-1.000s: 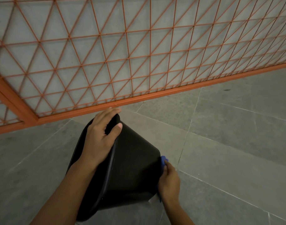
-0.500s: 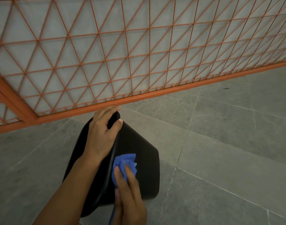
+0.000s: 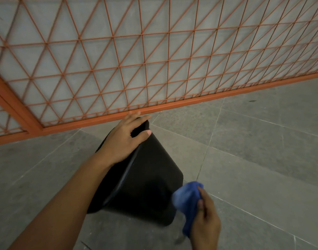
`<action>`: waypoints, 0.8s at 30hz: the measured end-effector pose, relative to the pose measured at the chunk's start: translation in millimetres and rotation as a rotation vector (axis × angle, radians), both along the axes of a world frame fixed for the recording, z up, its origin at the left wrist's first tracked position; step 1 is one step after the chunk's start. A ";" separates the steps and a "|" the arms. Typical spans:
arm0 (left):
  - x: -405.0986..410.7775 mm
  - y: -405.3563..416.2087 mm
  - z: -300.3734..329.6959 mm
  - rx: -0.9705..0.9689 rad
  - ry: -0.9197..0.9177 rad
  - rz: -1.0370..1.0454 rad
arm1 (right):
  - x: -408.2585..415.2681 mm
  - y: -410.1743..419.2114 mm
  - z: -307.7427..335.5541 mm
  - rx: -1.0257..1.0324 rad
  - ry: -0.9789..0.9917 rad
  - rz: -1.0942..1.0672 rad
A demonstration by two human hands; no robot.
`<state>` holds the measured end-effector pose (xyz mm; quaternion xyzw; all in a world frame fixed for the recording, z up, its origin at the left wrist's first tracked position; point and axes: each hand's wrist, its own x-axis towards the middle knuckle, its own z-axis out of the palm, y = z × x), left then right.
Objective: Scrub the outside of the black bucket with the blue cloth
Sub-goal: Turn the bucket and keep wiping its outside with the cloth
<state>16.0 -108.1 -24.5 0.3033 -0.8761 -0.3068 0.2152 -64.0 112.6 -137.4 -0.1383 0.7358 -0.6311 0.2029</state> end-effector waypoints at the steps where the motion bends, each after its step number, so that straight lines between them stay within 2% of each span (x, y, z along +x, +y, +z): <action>1: -3.8 -0.7 5.0 0.000 -0.033 -0.054 | -13.0 -0.5 1.2 0.047 -0.038 -0.016; 4: -15.5 5.2 21.2 -0.025 -0.111 -0.237 | -48.3 0.3 7.4 0.089 -0.050 -0.206; 6: -23.2 16.9 29.4 -0.076 -0.205 -0.335 | -52.3 4.1 9.3 0.053 -0.065 -0.224; 8: -30.4 33.9 33.2 -0.165 -0.282 -0.429 | -61.1 7.7 10.2 0.014 -0.159 -0.243; 11: -38.2 65.5 35.6 -0.345 -0.330 -0.568 | -86.3 3.5 15.0 0.041 -0.226 -0.265; 14: -38.7 90.7 38.0 -0.495 -0.388 -0.689 | -115.3 -6.1 25.1 0.036 -0.289 -0.045; 16: -34.0 98.6 40.6 -0.541 -0.401 -0.700 | -135.2 -13.2 34.3 0.072 -0.277 0.123; 20: -38.3 123.9 39.4 -0.598 -0.422 -0.699 | -163.3 -14.1 51.0 0.199 -0.258 0.340; 24: -53.5 150.0 31.2 -0.590 -0.552 -0.689 | -183.9 6.8 68.7 0.344 -0.200 0.495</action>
